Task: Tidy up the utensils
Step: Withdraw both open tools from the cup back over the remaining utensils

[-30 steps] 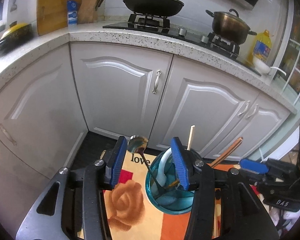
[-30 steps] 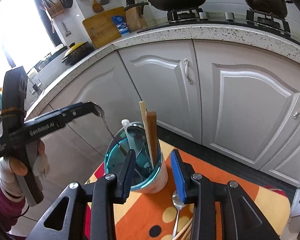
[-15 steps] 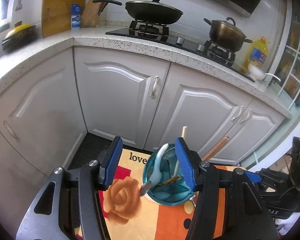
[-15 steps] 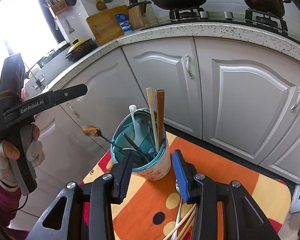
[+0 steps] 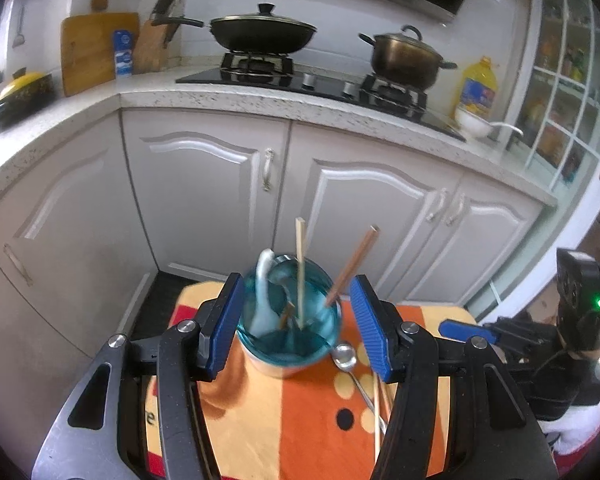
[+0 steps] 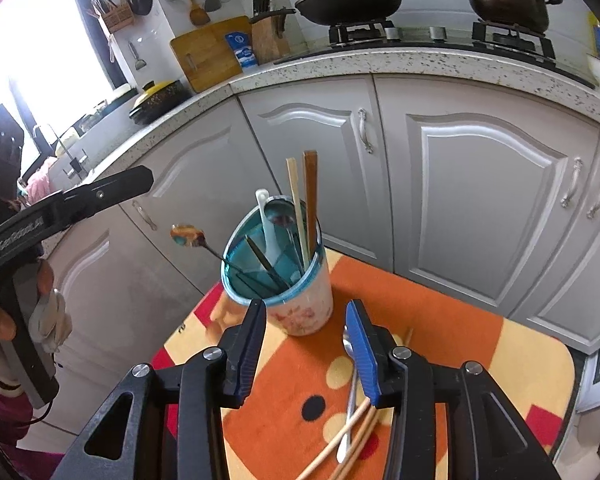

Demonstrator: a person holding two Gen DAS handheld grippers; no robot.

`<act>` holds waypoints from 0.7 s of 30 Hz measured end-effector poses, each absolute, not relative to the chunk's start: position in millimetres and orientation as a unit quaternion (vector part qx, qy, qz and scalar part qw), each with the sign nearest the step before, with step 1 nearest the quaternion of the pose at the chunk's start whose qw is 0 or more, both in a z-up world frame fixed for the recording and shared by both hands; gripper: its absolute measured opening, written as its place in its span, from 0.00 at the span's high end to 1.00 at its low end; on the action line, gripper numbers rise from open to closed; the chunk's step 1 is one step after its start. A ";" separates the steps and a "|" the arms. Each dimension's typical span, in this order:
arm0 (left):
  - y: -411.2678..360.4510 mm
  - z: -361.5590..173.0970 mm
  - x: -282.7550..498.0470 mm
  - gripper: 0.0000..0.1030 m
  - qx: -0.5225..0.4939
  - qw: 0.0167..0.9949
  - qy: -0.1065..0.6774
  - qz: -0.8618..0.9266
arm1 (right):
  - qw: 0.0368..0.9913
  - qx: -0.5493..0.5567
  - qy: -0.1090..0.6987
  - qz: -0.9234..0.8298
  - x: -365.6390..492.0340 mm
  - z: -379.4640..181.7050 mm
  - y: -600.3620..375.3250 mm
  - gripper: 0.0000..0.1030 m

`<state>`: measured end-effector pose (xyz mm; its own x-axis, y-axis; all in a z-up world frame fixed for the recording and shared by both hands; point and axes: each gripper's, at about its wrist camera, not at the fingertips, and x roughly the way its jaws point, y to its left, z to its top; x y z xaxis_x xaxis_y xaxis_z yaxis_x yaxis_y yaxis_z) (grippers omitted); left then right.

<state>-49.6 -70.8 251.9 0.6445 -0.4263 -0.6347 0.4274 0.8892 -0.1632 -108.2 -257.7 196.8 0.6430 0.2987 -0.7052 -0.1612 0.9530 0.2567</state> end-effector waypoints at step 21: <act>-123.5 206.4 -94.8 0.47 0.040 0.888 0.377 -0.258 | 0.898 0.107 0.423 0.064 -154.4 167.5 -283.7 0.61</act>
